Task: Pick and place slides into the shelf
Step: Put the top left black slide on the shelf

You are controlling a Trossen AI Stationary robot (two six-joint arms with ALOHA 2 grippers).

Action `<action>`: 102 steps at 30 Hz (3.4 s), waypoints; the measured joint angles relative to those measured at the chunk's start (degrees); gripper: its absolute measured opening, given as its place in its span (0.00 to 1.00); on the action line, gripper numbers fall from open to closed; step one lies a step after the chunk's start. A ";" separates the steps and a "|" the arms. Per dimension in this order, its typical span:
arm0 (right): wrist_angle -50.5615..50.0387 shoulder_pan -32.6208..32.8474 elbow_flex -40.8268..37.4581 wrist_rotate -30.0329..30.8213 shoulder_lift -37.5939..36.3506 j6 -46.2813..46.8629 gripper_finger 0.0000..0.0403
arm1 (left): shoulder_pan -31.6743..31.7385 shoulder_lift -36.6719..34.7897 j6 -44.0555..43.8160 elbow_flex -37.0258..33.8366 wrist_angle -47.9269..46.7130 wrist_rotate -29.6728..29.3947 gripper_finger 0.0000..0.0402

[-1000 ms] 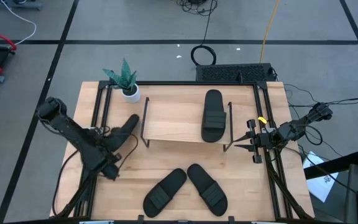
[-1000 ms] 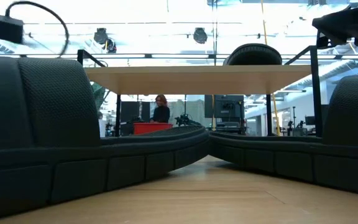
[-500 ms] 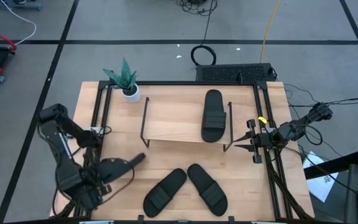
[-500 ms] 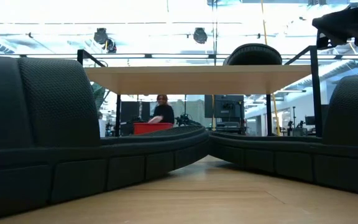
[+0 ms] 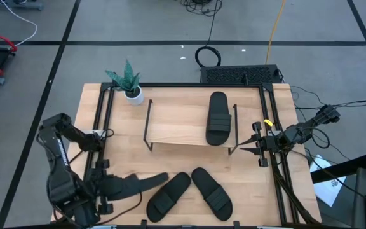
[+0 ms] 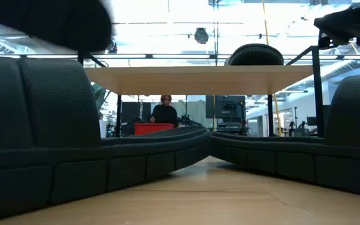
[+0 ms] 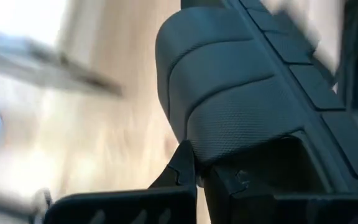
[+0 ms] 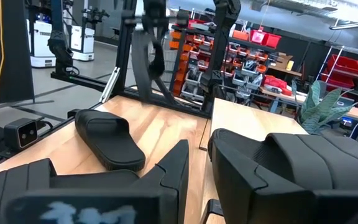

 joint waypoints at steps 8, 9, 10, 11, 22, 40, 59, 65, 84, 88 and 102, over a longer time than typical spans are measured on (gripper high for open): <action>2.01 0.00 -0.02 0.02 -0.01 -2.01 0.16 | 5.67 -0.04 15.31 7.23 0.03 -33.48 0.00; 2.52 -0.01 -0.02 0.01 -0.02 -2.44 0.16 | 7.29 -0.04 16.35 7.81 0.01 -35.36 0.00; 3.08 -0.01 -0.02 0.01 -0.01 -2.58 0.16 | 9.24 -0.04 17.47 8.43 0.02 -35.82 0.00; 3.66 -0.01 -0.02 0.02 0.00 -2.60 0.16 | 11.33 -0.04 18.95 8.96 0.05 -35.78 0.00; 4.13 0.00 -0.02 0.04 -0.02 -2.60 0.16 | 34.50 2.02 45.88 15.67 9.99 -31.32 0.00; 3.75 -0.02 -0.02 0.22 0.24 -2.60 0.16 | 39.76 15.43 52.11 26.47 0.08 -33.01 0.00; 4.54 -0.01 -0.02 0.22 0.57 -1.29 0.16 | 45.31 4.21 41.81 25.44 -0.07 -22.80 0.00; 5.54 -0.01 -0.02 0.20 0.57 -1.31 0.16 | 49.46 -2.02 51.88 25.46 1.65 -4.77 0.00; 6.68 0.00 -0.02 0.22 0.96 -2.51 0.16 | 42.09 -4.31 39.39 26.85 -0.07 10.87 0.00; 6.67 0.00 -0.02 0.22 0.96 -2.49 0.16 | 41.21 -4.17 42.38 26.81 0.09 1.52 0.00; 6.60 0.00 -0.02 0.22 1.05 -2.80 0.16 | 34.59 4.56 63.06 24.17 0.07 -16.06 0.00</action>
